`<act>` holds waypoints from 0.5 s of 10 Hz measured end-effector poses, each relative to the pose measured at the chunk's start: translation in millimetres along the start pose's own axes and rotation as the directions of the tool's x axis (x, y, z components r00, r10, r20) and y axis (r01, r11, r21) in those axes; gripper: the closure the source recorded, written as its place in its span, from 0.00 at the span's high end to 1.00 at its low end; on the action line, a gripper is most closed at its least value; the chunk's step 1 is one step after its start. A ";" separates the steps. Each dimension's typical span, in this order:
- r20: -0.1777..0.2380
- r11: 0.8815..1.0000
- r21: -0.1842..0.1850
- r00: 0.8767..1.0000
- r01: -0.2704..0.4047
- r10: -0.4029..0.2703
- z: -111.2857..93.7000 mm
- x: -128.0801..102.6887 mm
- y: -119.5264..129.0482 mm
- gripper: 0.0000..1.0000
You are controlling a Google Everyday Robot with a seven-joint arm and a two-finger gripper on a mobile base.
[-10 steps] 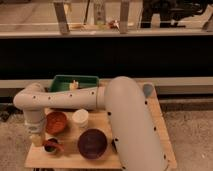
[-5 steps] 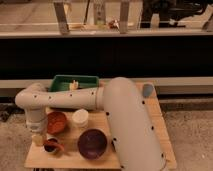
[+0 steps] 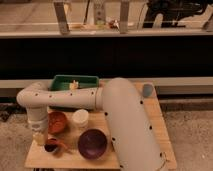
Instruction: Place pepper in metal cup
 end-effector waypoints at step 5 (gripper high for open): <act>-0.018 1.000 -0.003 1.000 0.020 -0.020 -4.8 0.7 -1.8 0.80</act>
